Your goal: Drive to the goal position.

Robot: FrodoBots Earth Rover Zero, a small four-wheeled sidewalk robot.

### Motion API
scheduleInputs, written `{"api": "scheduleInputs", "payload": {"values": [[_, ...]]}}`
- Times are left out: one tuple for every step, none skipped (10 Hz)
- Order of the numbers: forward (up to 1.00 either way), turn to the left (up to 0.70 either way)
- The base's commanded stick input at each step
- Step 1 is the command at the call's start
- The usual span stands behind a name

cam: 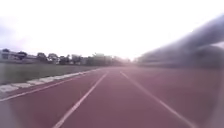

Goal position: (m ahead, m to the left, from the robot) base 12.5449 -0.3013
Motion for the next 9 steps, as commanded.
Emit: {"api": "scheduleInputs", "payload": {"values": [[0.7, -0.3], [0.7, -0.29], [0.7, 0.0], [0.7, 0.0], [0.7, 0.0], [0.7, 0.0], [0.7, 0.0], [0.7, 0.0], [0.7, 0.0]]}}
